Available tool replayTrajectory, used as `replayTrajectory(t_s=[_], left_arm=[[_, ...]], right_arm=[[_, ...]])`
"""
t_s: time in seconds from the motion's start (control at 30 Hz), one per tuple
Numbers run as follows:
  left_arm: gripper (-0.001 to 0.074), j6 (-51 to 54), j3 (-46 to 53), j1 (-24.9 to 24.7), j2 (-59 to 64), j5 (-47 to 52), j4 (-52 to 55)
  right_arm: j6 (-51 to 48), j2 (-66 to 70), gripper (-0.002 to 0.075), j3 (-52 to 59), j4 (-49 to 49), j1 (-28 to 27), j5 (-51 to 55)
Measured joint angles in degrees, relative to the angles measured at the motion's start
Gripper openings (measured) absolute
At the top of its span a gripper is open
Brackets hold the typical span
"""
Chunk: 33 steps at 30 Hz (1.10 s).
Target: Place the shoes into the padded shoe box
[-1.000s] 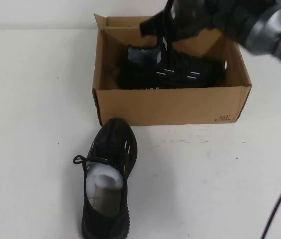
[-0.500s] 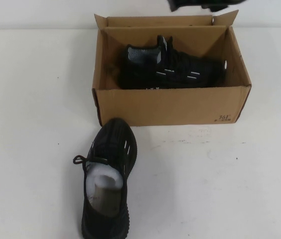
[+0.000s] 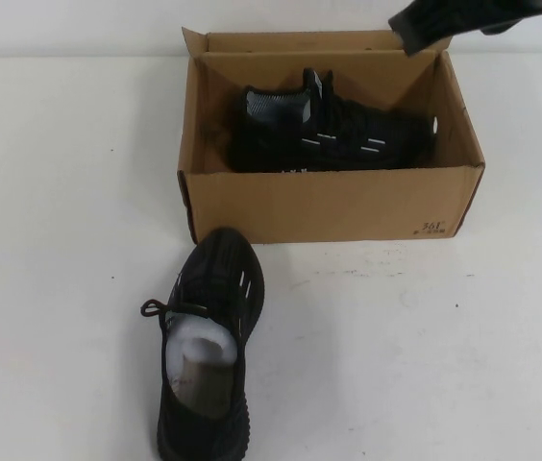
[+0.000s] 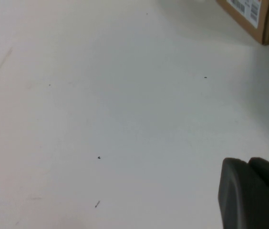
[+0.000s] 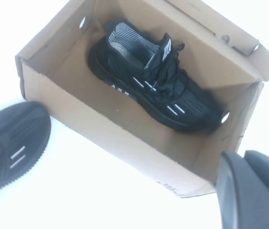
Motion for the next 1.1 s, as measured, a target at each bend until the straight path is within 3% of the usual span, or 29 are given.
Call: replayTrajectory(t_s=[0.17,0.37,0.47,0.73,0.93,1.1], left_arm=[[-0.0004,0.0,0.0,0.0,0.0,0.0,0.0],[-0.0004,0.0,0.0,0.0,0.0,0.1,0.0],[-0.0004,0.0,0.0,0.0,-0.1,0.1,0.0],[-0.0004,0.0,0.0,0.0,-0.1,0.1,0.0],[-0.0004,0.0,0.0,0.0,-0.1,0.1,0.0],[-0.0004,0.0,0.0,0.0,-0.1,0.1,0.0]], right_arm=[[0.0,-1.3,-0.0006,4.3,-6.4,-0.6,-2.2],[3.1,-12.0,-0.0006,24.6,-9.7,-2.5,-19.2],[6.8,-18.3,-0.0006,39.8,-8.5,-8.2,-33.4],[8.1,-36.8,-0.0006,77.2,0.6,-30.2,-74.0],[14.0,-54.0,-0.0006,96.1,6.3,-41.8,-80.2],[14.2,-68.9,-0.0006,105.4,5.9,-46.7,-81.0]])
